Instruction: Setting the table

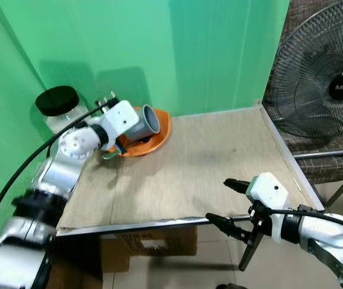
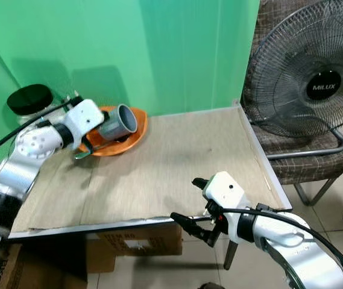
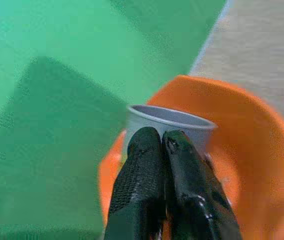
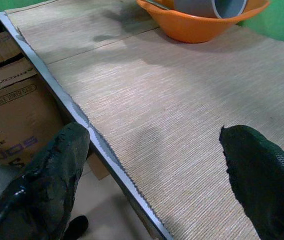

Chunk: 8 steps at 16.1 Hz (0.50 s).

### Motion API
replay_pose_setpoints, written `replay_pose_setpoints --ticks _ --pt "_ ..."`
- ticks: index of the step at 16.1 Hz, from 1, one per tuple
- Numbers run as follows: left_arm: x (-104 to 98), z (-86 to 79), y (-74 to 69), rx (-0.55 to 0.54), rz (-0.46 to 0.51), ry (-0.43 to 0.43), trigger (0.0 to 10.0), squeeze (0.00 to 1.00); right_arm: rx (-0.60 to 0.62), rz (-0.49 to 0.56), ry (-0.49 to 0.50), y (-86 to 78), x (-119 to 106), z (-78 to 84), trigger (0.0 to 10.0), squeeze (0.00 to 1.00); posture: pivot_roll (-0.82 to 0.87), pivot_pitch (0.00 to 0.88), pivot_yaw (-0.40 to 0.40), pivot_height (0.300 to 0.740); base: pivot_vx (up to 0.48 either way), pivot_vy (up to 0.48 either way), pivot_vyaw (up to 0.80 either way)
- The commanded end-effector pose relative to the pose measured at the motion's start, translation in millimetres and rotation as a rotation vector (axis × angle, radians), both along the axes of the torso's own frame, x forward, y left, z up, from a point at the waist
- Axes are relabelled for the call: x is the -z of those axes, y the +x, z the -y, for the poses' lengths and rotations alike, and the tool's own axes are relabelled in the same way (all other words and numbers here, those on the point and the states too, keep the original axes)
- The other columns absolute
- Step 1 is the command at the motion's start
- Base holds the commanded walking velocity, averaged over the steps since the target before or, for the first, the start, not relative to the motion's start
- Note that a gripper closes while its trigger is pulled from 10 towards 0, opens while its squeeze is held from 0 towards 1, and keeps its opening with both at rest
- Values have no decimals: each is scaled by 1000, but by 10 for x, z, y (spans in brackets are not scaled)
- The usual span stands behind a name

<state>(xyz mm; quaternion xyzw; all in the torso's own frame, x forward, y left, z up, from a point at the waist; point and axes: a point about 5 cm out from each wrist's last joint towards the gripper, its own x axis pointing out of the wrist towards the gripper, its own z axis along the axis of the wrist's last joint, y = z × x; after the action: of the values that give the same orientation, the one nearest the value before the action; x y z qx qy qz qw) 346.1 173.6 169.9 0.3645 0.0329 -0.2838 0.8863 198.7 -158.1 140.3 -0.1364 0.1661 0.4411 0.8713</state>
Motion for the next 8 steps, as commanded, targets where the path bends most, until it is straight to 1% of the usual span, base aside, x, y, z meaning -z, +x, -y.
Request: replay_pose_setpoints --ticks 1,3,5,8 --pt "-11 -72 -32 -8 -18 -2 10000 1000 -9 15 10 13 -48 -12 10000 0 -83 0 127 740 0 0 0" --pt "71 -95 -96 8 -62 -24 10000 1000 -24 12 13 23 -52 -25 10000 0 -81 0 124 740 0 0 0" --pt "108 -131 -137 11 -93 -70 10000 1000 -39 3 21 21 -50 -34 10000 0 -83 0 125 740 0 0 0" --pt "140 -211 -138 18 -124 -64 10000 1000 -77 -8 24 49 -43 -56 10000 0 -79 0 122 740 0 0 0"
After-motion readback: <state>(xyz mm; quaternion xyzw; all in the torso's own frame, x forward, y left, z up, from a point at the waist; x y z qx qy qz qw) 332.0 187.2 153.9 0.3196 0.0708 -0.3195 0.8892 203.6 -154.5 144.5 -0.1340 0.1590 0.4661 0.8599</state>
